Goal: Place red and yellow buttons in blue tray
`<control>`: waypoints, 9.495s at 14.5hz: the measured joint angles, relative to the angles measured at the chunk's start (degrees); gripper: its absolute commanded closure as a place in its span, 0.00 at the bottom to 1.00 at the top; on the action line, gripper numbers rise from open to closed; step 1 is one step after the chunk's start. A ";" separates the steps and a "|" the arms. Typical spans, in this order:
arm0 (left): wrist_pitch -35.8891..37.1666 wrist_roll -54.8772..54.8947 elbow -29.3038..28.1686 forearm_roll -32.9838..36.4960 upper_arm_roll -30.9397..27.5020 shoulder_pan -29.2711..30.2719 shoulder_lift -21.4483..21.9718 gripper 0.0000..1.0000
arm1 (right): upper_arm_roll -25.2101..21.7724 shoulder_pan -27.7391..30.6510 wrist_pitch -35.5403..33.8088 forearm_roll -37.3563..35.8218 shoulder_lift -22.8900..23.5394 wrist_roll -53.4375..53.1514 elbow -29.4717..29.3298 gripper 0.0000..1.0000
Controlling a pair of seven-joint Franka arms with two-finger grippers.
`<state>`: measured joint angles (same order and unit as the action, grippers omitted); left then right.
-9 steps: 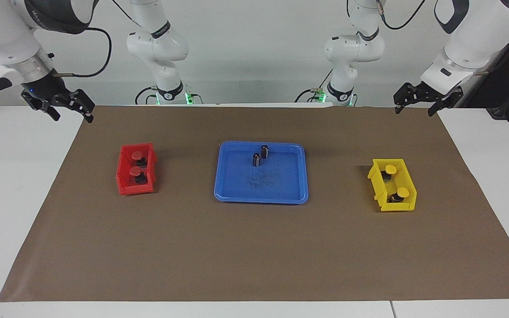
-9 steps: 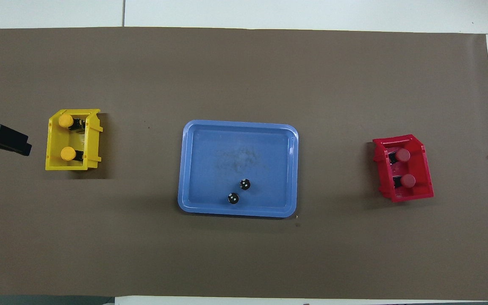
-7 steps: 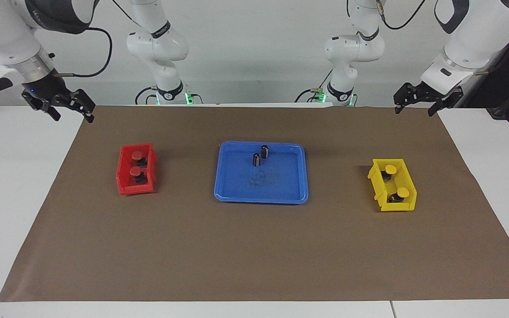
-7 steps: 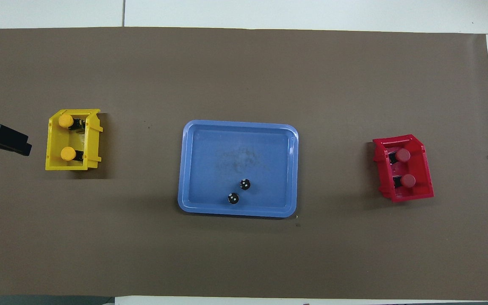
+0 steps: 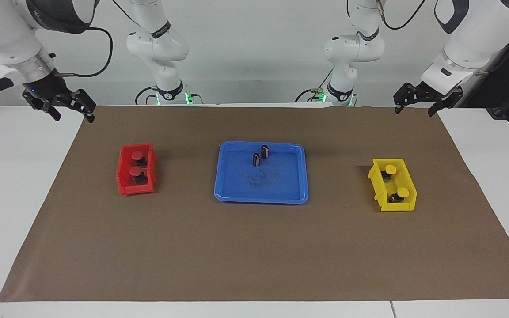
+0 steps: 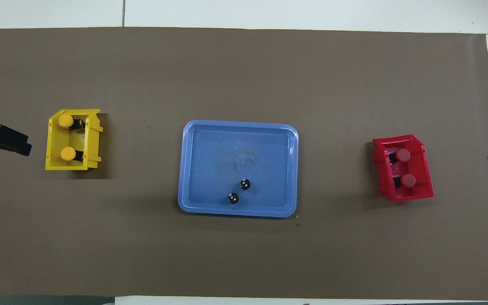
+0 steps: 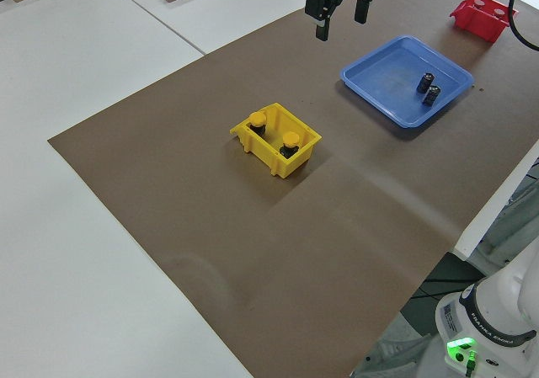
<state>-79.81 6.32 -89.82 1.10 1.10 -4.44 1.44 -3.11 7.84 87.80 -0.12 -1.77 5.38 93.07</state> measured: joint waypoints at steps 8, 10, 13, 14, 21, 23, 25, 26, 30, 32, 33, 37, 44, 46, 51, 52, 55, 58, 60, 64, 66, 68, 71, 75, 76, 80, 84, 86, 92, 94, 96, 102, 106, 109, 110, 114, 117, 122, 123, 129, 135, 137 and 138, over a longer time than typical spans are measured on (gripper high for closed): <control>0.00 0.00 -0.01 0.00 0.00 0.00 0.00 0.00 | 0.13 -4.31 1.14 -0.05 0.48 1.42 0.36 0.00; 0.00 0.00 -0.01 0.00 0.00 0.00 0.00 0.00 | 0.20 -5.97 4.49 -0.08 1.50 1.40 1.95 0.00; -0.03 0.00 -0.01 0.00 0.00 0.00 0.00 0.00 | 0.03 -5.92 11.68 -0.08 3.68 1.40 6.50 0.00; -0.03 0.00 -0.01 0.00 0.00 0.00 0.00 0.00 | -0.02 -5.92 13.92 -0.07 4.62 1.41 7.82 0.00; -0.05 0.00 -0.01 0.00 0.00 0.00 0.00 0.00 | 0.36 -6.39 28.85 0.12 6.01 1.41 21.89 0.23; -0.05 0.00 -0.01 0.00 0.00 0.00 0.00 0.00 | 0.36 -6.50 31.24 0.16 5.49 1.41 24.52 0.25; -0.05 0.00 -0.02 0.00 0.00 0.00 0.00 0.00 | 0.35 -6.51 34.01 0.17 4.65 1.41 27.37 0.25; -0.05 0.00 -0.02 0.00 0.00 0.00 0.00 0.00 | 0.35 -6.51 34.96 0.17 4.36 1.41 28.38 0.28; -0.05 0.00 -0.02 0.00 0.00 0.00 0.00 0.00 | 0.36 -6.92 38.68 0.19 3.66 1.42 31.82 0.29; -0.05 0.00 -0.03 0.00 0.00 0.00 0.00 0.00 | 0.40 -7.71 40.02 0.19 3.32 1.42 33.44 0.29; -0.05 0.00 -0.03 0.00 0.00 0.00 0.00 0.00 | 0.42 -7.82 40.39 0.20 3.17 1.42 33.89 0.29; -0.05 0.00 -0.03 0.00 0.00 0.00 0.00 0.00 | 0.33 -7.78 41.16 0.20 2.99 1.52 34.82 0.29; -0.06 0.00 -0.03 0.00 0.00 0.00 0.00 0.00 | 0.09 -6.90 41.61 0.20 2.92 4.18 36.13 0.35; -0.06 0.00 -0.03 0.00 0.00 0.00 0.00 0.00 | 0.11 -6.88 41.71 0.20 2.83 4.20 36.34 0.43; -0.32 0.20 -0.03 -0.01 0.22 -0.53 0.00 0.00 | 0.13 -6.88 44.31 0.20 2.31 4.23 38.29 0.73; -0.32 0.21 -0.03 -0.01 0.45 -1.03 0.00 0.00 | 0.16 -6.89 44.43 0.20 2.20 4.23 38.45 0.78; -0.31 0.17 -0.04 -0.01 0.87 -2.51 0.00 0.00 | 0.21 -6.92 44.12 0.20 2.08 4.24 38.10 0.78; -2.50 0.00 -2.00 -0.01 0.74 -2.68 0.42 0.02 | 0.31 -7.25 33.47 0.20 2.54 4.25 30.08 0.78; -12.32 -1.82 -8.86 -0.01 0.33 -1.93 2.32 0.08 | 0.35 -8.30 23.72 0.23 4.00 4.25 20.59 0.78; -29.99 -3.43 -22.02 -0.01 -0.19 3.76 2.67 0.24 | 0.58 -17.31 16.12 0.85 8.75 -6.54 6.20 0.78; -36.75 -3.42 -23.76 -0.01 -0.37 6.57 -0.72 0.27 | 0.80 -24.68 18.12 0.91 10.96 -17.72 3.98 0.78; -42.17 -3.47 -23.92 -0.01 -0.39 7.49 -5.21 0.28 | 0.96 -32.29 21.25 0.85 13.11 -28.21 3.71 0.78; -47.31 -4.70 -23.84 -0.01 0.07 7.43 -10.02 0.29 | 0.98 -40.60 26.27 0.45 17.48 -39.72 3.61 0.77; -50.12 -5.56 -23.80 -0.01 0.42 6.59 -12.20 0.29 | 0.84 -45.77 30.74 0.22 23.01 -46.42 3.34 0.77; -50.41 -5.62 -23.80 -0.01 0.42 6.47 -12.43 0.29 | 0.84 -46.05 31.46 0.22 23.67 -46.68 3.33 0.76; -51.28 -5.80 -23.80 -0.01 0.55 5.96 -12.81 0.29 | 0.63 -46.13 32.96 0.22 24.91 -46.80 3.36 0.74; -52.08 -6.59 -23.80 -0.01 0.62 5.37 -13.35 0.29 | 0.51 -46.13 36.32 0.22 25.09 -46.98 5.27 0.48; -52.36 -6.61 -23.80 -0.01 0.61 5.37 -13.73 0.34 | 0.49 -46.13 37.53 0.22 25.10 -46.99 6.37 0.34; -52.58 -6.62 -23.55 -0.01 0.28 5.58 -14.83 0.99 | -0.75 -43.80 29.83 -0.19 23.22 -44.93 0.70 0.33; -47.41 -6.62 -20.56 -0.01 0.37 5.51 -14.80 0.99 | -0.98 -38.37 24.04 -0.26 19.12 -37.92 0.45 0.33; -36.45 -6.65 -13.48 -0.27 0.50 5.46 -14.49 0.99 | -1.11 -30.51 20.20 -0.21 12.88 -26.89 4.08 0.33; -24.06 -26.30 -3.38 -2.72 1.42 -6.94 -13.33 0.99 | -1.17 -10.29 21.30 1.49 -6.66 2.21 27.11 0.33; -32.46 -43.86 -11.47 -3.02 1.93 -22.18 -13.43 0.99 | -1.13 -6.34 29.49 2.04 -9.92 8.27 37.63 0.36; -34.66 -48.41 -15.17 -3.92 1.91 -27.68 -13.30 0.99 | -0.61 -6.37 35.48 2.04 -9.90 8.27 42.21 0.38; -37.63 -49.63 -16.73 -3.99 1.89 -28.42 -13.35 0.99 | -0.59 -6.37 36.56 2.04 -9.86 8.27 43.03 0.38; -45.87 -52.75 -19.80 -4.23 1.80 -29.02 -14.75 0.99 | -0.60 -6.06 39.73 2.04 -8.96 8.94 44.33 0.37; -49.20 -55.55 -19.97 -4.28 1.82 -30.13 -16.88 0.99 | -0.69 -5.80 41.28 2.04 -8.07 9.33 44.92 0.37; -50.16 -58.68 -19.83 -4.29 1.73 -31.68 -18.06 0.56 | -0.62 -5.76 44.00 2.04 -7.53 9.43 47.21 0.38; -50.16 -58.70 -19.83 -4.29 1.70 -31.71 -18.06 0.49 | -0.62 -5.76 44.05 2.04 -7.53 9.43 47.52 0.38; -47.12 -58.93 -19.01 -4.32 1.45 -31.98 -17.76 0.00 | -0.68 -5.63 44.07 2.05 -7.58 11.48 48.51 0.38; -29.12 -51.70 -15.80 -2.97 -0.41 -24.76 -9.68 0.00 | -0.66 -5.38 44.13 2.05 -7.67 12.13 48.93 0.48; -23.61 -47.75 -15.56 0.72 -1.08 -19.58 -8.09 0.00 | -0.66 -5.37 44.80 2.05 -7.78 12.14 49.51 0.62; -22.12 -45.02 -15.56 1.41 -1.32 -16.57 -7.92 0.00 | -0.66 -5.37 45.39 2.05 -7.88 12.15 49.91 0.69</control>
<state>-101.93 -38.70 -105.38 2.50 -0.22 -21.00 -6.48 -3.77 2.47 133.19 1.93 -9.64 17.53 142.98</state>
